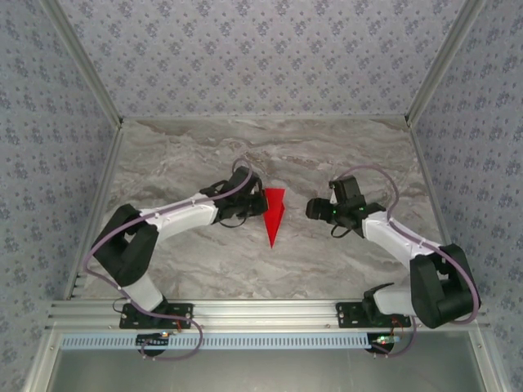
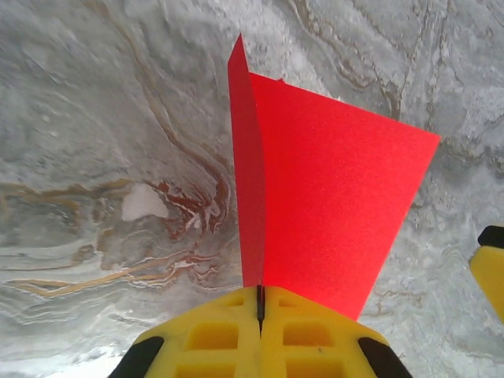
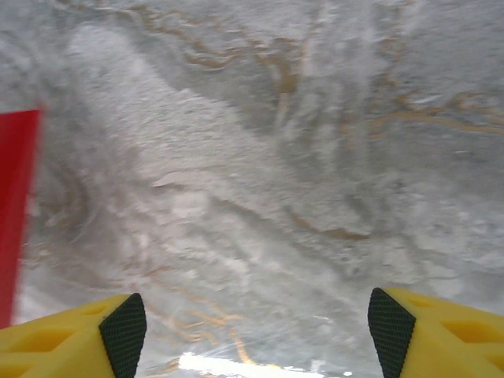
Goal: Fold a paper plane with a square sheet of paper (pick it up from the middle)
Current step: Turn over a paper plane at the center of the table, then move the paper plane to the center of the table.
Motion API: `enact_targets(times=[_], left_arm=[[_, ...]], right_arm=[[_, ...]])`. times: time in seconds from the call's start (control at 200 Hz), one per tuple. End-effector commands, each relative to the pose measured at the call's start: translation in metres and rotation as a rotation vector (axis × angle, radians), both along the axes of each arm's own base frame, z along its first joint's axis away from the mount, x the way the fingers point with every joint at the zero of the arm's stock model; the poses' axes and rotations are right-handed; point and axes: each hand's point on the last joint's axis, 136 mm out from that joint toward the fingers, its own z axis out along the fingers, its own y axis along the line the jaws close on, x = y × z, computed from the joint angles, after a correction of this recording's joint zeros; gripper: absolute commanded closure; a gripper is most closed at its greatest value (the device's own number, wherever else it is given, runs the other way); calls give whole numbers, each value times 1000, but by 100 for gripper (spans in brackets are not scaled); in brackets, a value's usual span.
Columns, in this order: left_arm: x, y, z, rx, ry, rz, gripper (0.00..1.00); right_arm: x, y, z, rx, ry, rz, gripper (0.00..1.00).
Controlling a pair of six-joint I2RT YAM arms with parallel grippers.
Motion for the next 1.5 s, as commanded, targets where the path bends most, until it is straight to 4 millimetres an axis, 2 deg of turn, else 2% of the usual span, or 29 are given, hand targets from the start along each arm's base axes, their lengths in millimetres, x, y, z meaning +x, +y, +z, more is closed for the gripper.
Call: enact_targets(times=[0.0, 0.18, 0.295, 0.42, 0.495, 0.749, 1.109, 1.274, 1.384, 1.499], left_arm=[[7, -24, 8, -169, -31, -6, 100], [-1, -12, -22, -168, 15, 52, 100], [-4, -2, -35, -154, 34, 87, 100], [-7, 1, -41, -144, 44, 94, 100], [-9, 3, -42, -142, 43, 97, 100], [-10, 3, -43, -141, 47, 89, 100], [-11, 2, -42, -145, 51, 88, 100], [-10, 3, -43, -140, 50, 95, 100], [-10, 3, -43, -142, 50, 95, 100], [-9, 2, -43, -144, 51, 93, 100]], right_arm=[[-12, 34, 11, 108, -8, 86, 25], [-26, 71, 16, 137, -3, 156, 36], [-31, 94, 14, 131, 11, 205, 48], [-34, 118, 10, 111, 29, 266, 59], [-33, 125, 6, 88, 37, 279, 63], [-26, 131, -2, 50, 52, 278, 67], [-26, 125, -20, -18, 100, 263, 73], [-31, 119, -30, -37, 133, 254, 66], [-37, 122, -32, -13, 151, 267, 59], [-41, 125, -33, 13, 167, 280, 57]])
